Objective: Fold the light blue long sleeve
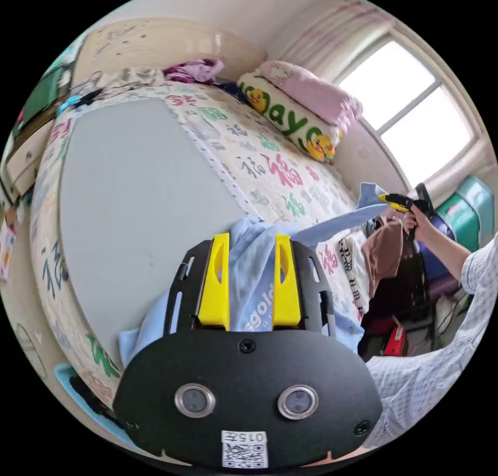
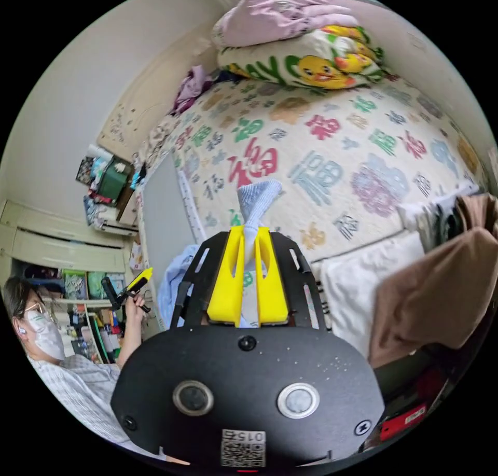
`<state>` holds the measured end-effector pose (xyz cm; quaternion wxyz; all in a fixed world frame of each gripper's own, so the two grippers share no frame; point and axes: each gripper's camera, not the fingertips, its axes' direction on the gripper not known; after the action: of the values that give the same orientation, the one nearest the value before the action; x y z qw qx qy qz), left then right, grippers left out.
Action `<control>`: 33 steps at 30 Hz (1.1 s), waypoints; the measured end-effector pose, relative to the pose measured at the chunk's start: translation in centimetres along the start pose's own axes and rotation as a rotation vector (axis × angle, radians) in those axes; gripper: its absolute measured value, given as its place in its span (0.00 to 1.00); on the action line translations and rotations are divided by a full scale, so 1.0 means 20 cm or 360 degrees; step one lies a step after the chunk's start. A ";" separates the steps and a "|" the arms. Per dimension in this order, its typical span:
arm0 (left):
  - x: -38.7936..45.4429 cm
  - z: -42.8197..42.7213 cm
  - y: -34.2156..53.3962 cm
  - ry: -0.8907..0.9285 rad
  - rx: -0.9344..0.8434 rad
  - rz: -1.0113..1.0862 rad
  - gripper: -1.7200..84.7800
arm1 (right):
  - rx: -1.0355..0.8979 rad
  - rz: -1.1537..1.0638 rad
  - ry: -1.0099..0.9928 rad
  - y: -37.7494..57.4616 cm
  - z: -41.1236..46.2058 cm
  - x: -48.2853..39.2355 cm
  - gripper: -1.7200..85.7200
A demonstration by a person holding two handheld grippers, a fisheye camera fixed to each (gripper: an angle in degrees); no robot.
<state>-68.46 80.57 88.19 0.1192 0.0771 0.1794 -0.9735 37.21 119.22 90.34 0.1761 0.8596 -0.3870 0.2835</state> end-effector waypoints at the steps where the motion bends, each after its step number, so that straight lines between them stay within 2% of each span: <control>1: 0.12 0.11 -0.10 -0.0004 -0.0106 0.0123 0.17 | 0.0016 0.0098 0.0043 0.04 -0.07 0.15 0.07; 7: 0.67 0.63 -0.31 0.0122 -0.0490 0.0491 0.19 | 0.0054 0.0503 0.0142 0.11 -0.19 0.67 0.07; 10: 0.87 0.84 -0.28 -0.0007 -0.0610 0.0592 0.19 | 0.0086 0.0642 0.0069 0.05 -0.20 0.80 0.07; 14: 0.96 1.01 -0.22 -0.0148 -0.0636 0.0480 0.18 | 0.0113 0.0666 0.0090 -0.17 -0.22 0.86 0.07; 19: 0.91 1.03 -0.19 -0.0360 -0.0505 0.0193 0.17 | 0.0199 0.0840 0.0203 -0.41 -0.21 0.99 0.08; 22: 0.90 1.08 -0.15 -0.0418 -0.0553 0.0165 0.16 | 0.0254 0.0967 0.0366 -0.54 -0.21 1.05 0.06; 24: 0.91 1.09 -0.12 -0.0486 -0.0564 0.0196 0.15 | 0.0218 0.1011 0.0363 -0.62 -0.19 1.07 0.05; 27: 0.88 1.06 -0.07 -0.0538 -0.0549 0.0170 0.10 | 0.0186 0.0807 0.0359 -0.72 -0.19 1.00 0.05; 29: 0.80 0.98 -0.02 -0.0418 -0.0493 0.0064 0.06 | 0.0220 0.0579 0.0429 -0.75 -0.23 0.97 0.06; 31: 0.73 0.88 0.03 -0.0317 -0.0378 -0.0046 0.05 | 0.0211 0.0541 0.0467 -0.73 -0.26 1.02 0.06; 33: 0.69 0.72 0.10 -0.0241 -0.0220 -0.0125 0.04 | 0.0122 0.0446 0.0371 -0.73 -0.23 1.11 0.07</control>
<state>-82.69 70.65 98.24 0.0992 -0.0122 0.2394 -0.9658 58.61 118.43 106.56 0.1456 0.7647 -0.4687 0.4175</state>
